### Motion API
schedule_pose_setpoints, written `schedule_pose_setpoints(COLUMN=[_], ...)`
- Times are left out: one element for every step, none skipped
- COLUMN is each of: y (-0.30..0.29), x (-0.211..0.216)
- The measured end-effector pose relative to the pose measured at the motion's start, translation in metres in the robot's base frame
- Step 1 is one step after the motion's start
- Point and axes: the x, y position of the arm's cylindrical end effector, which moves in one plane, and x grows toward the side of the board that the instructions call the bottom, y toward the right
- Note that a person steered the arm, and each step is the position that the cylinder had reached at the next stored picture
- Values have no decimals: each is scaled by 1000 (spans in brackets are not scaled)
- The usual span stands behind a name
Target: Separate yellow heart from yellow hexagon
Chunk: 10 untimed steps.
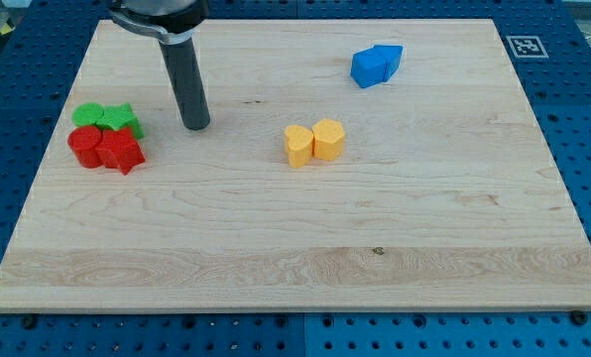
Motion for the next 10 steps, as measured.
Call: schedule_pose_setpoints(y=[0, 0, 0, 0, 0, 5, 18, 36, 57, 77], x=[3, 14, 28, 34, 34, 34, 34, 34, 34, 34])
